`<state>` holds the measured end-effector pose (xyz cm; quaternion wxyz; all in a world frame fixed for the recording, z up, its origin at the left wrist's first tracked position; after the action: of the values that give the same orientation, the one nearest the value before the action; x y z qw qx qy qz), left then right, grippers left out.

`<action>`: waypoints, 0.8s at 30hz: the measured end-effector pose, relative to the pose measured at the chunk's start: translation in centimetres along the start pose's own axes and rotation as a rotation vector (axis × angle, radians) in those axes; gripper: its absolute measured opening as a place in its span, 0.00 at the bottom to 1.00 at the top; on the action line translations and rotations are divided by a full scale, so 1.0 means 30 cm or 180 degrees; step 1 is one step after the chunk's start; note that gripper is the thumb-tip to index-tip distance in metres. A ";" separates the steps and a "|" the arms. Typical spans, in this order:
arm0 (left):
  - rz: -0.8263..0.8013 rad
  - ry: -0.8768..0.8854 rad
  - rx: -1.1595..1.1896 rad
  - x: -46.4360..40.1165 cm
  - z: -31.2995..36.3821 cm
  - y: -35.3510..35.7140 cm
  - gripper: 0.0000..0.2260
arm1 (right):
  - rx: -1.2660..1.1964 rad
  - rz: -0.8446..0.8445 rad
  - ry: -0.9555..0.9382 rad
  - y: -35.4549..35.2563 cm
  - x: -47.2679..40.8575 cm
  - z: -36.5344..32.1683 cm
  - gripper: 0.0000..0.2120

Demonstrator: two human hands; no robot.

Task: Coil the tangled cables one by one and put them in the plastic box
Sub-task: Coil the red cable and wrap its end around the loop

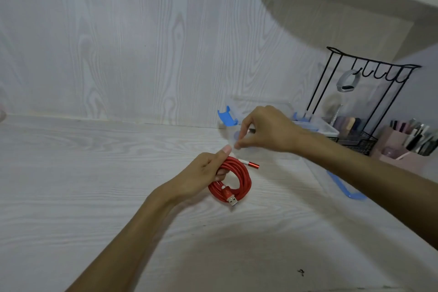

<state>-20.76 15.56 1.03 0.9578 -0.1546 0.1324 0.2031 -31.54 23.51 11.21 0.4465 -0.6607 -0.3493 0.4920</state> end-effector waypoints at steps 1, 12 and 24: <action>0.0081 0.0026 0.0016 0.000 0.003 -0.005 0.22 | -0.0016 0.0028 -0.0074 0.015 0.007 -0.008 0.07; 0.0327 -0.0134 0.0311 -0.009 -0.002 -0.018 0.27 | -0.1536 -0.1554 0.0963 0.078 0.050 0.038 0.10; -0.0173 -0.0298 0.0253 0.011 0.006 0.015 0.28 | -0.3573 -0.2943 0.1961 0.113 0.123 0.060 0.13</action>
<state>-20.64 16.14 0.99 0.9734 -0.1103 0.0912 0.1787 -32.19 26.07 6.59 0.2822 -0.6817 -0.6452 -0.1985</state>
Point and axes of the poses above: each hand's wrist, its own x-axis away from the middle knuckle, its own y-axis out of the palm, z = x × y, the point moved 3 cm from there along -x, towards the middle knuckle, and after that the axes turned 5 degrees about z, right-handed, at the moved point
